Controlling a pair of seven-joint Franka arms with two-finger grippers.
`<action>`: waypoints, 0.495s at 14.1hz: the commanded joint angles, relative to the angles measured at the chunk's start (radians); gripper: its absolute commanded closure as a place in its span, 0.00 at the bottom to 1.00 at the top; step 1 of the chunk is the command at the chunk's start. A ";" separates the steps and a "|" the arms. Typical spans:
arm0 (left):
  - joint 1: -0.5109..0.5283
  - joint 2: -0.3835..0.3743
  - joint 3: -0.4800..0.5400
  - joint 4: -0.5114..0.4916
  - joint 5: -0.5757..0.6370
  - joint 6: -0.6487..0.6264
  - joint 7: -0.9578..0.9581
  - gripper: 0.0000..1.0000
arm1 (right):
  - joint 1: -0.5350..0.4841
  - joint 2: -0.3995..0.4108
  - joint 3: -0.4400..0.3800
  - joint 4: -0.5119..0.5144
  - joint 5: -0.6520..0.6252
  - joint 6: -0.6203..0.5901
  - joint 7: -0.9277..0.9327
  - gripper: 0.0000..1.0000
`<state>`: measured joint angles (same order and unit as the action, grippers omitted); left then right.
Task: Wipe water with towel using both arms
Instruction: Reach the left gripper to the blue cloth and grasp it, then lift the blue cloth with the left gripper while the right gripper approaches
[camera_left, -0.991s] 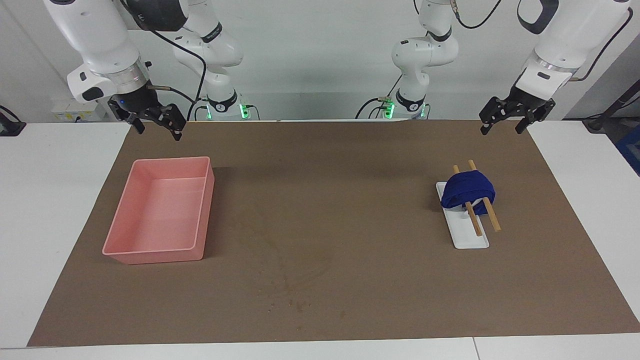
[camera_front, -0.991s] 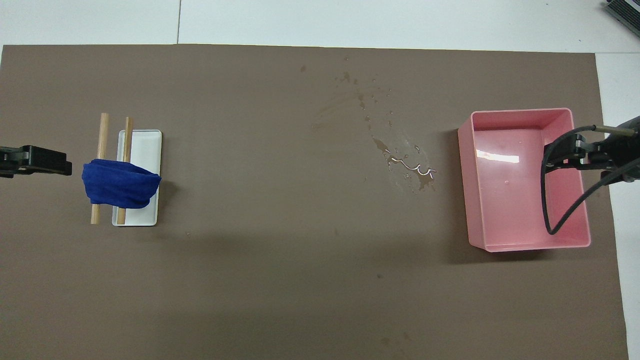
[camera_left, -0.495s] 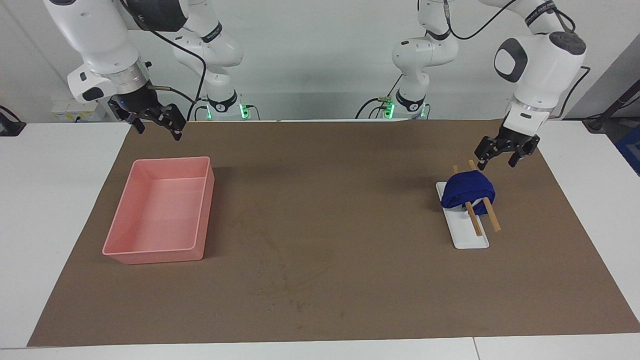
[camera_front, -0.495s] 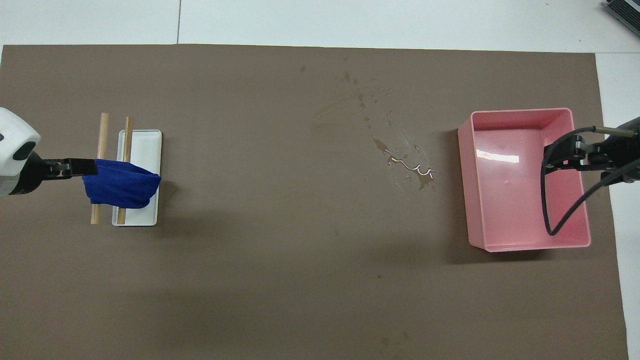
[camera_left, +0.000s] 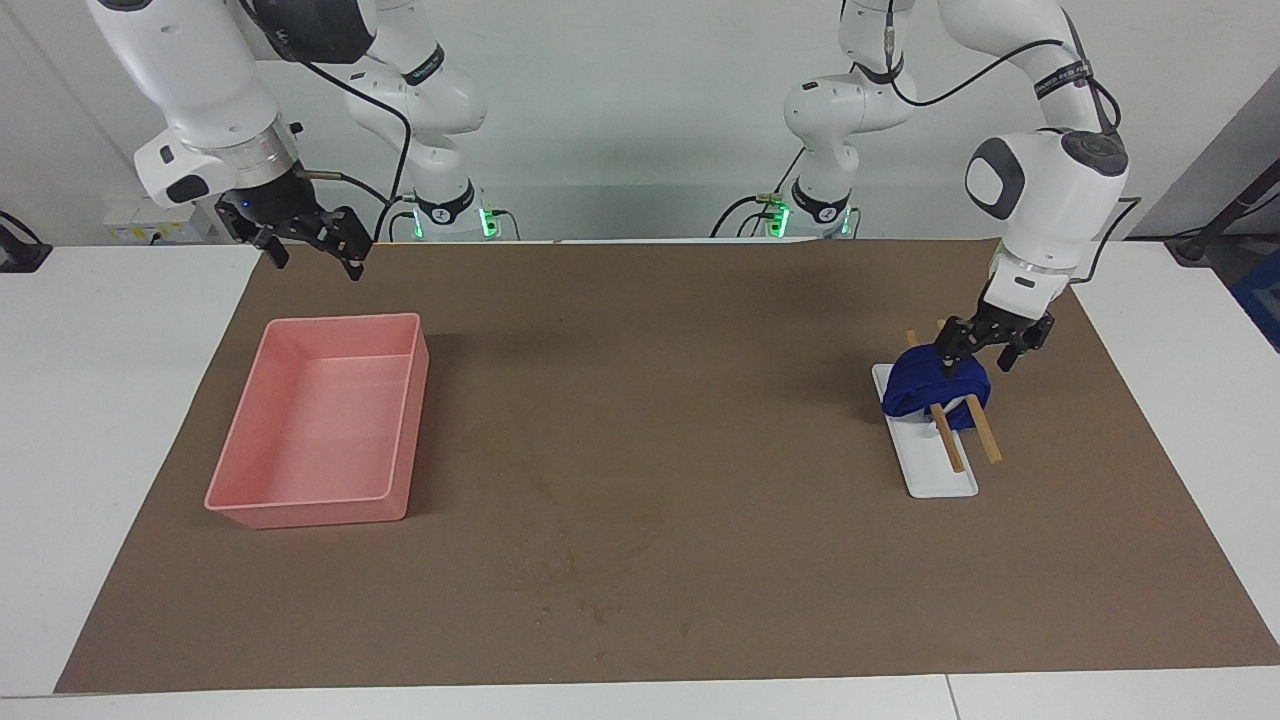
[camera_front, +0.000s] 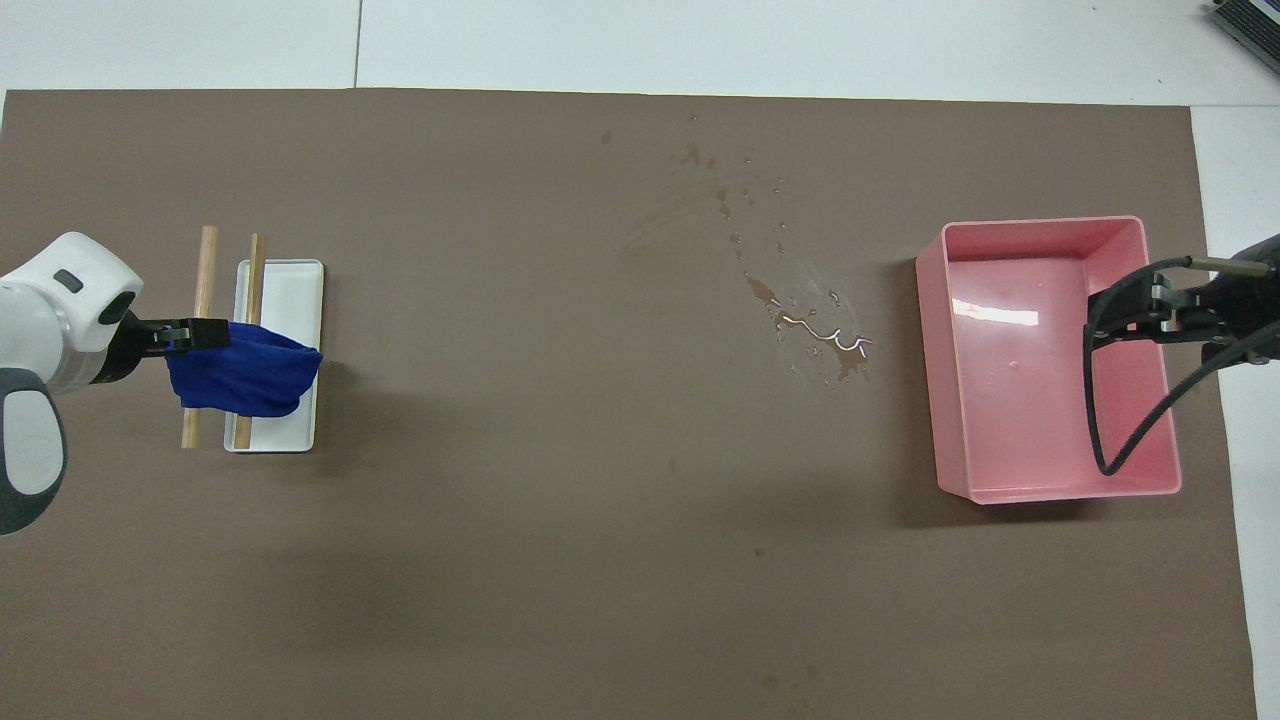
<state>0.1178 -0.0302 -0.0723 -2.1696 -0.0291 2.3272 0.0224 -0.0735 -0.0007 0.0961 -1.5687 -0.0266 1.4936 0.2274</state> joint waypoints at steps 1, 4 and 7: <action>0.006 -0.017 -0.004 -0.036 -0.008 0.032 0.014 0.32 | -0.017 -0.024 0.004 -0.025 -0.003 0.000 -0.034 0.00; 0.006 -0.014 -0.004 -0.027 -0.008 0.034 0.014 0.46 | -0.025 -0.030 0.004 -0.037 -0.003 0.002 -0.036 0.00; 0.006 -0.013 -0.003 -0.013 -0.008 0.029 0.014 0.58 | -0.028 -0.030 0.004 -0.039 -0.003 0.000 -0.036 0.00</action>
<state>0.1178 -0.0318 -0.0747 -2.1767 -0.0291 2.3379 0.0224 -0.0859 -0.0024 0.0954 -1.5753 -0.0266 1.4936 0.2267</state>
